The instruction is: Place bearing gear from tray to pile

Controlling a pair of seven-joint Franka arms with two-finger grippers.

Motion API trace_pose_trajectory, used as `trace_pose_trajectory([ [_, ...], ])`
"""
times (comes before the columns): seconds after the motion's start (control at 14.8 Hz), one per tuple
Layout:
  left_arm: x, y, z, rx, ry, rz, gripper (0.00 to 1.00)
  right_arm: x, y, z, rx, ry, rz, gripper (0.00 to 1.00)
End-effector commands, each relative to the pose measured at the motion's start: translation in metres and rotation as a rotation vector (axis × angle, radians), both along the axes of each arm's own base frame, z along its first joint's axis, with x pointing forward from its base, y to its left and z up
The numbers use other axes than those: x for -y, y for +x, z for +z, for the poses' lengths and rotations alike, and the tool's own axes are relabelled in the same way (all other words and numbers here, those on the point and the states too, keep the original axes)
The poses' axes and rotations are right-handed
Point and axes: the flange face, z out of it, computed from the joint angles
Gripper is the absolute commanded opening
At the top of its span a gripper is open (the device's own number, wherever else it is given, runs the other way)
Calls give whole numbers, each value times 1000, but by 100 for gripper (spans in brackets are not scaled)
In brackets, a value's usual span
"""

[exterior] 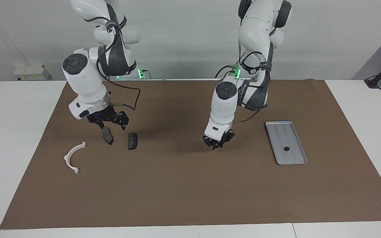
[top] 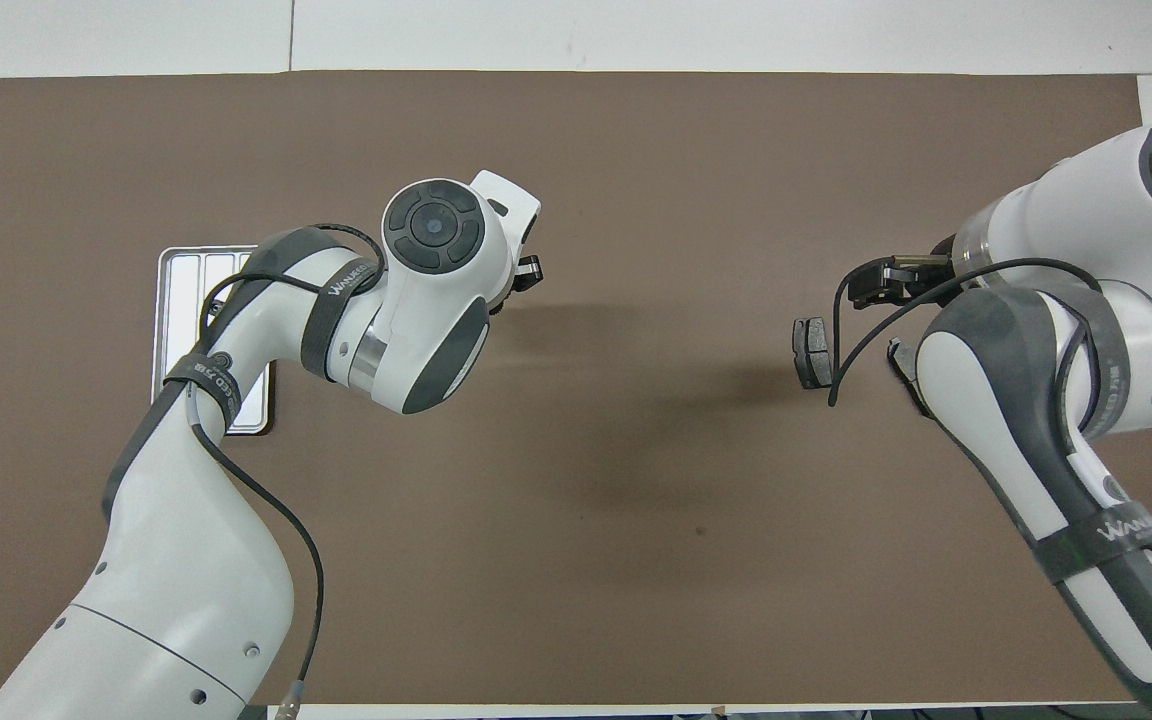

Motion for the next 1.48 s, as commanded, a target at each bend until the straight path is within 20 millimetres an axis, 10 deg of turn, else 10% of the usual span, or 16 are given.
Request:
trace_pose_trajectory([
  [0.0,-4,-7,-11,21,5,7,0,-7,1,0,10,5,-9,100],
  [0.61,3,-32,-43,20,-3,18,0,-46,-1,-8,11,8,-122,100],
  [0.67,3,-32,-42,21,-4,17,18,-52,-1,-10,8,7,-122,100],
  [0.74,2,-31,-42,22,-3,16,97,-57,-2,-12,5,7,-115,100],
  [0.94,-14,-10,-11,3,29,18,100,-57,-3,-12,1,5,-111,100],
  [1.21,-159,44,98,14,47,-95,100,-65,-5,-13,-9,0,-110,100],
  [1.42,-269,68,121,13,66,-124,100,-103,-14,-10,-11,-1,-186,100],
])
